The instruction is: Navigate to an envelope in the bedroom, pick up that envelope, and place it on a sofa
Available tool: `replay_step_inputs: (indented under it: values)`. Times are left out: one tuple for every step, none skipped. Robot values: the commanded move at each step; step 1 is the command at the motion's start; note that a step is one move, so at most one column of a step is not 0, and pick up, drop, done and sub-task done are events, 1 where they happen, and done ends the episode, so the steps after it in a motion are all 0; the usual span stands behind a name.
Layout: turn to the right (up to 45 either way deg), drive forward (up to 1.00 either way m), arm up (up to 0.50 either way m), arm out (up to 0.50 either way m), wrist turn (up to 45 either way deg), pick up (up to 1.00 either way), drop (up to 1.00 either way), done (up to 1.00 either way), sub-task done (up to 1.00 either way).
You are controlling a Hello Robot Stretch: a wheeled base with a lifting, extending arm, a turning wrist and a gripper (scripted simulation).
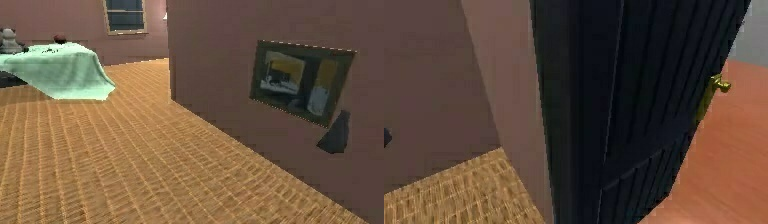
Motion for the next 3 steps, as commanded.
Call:
replay_step_inputs:
  values:
    - [-45.0,0.0,0.0,0.0,0.0,0.0,0.0,0.0,0.0]
    - [-21.0,0.0,0.0,0.0,0.0,0.0,0.0,0.0,0.0]
    - [0.0,1.0,0.0,0.0,0.0,0.0,0.0,0.0,0.0]
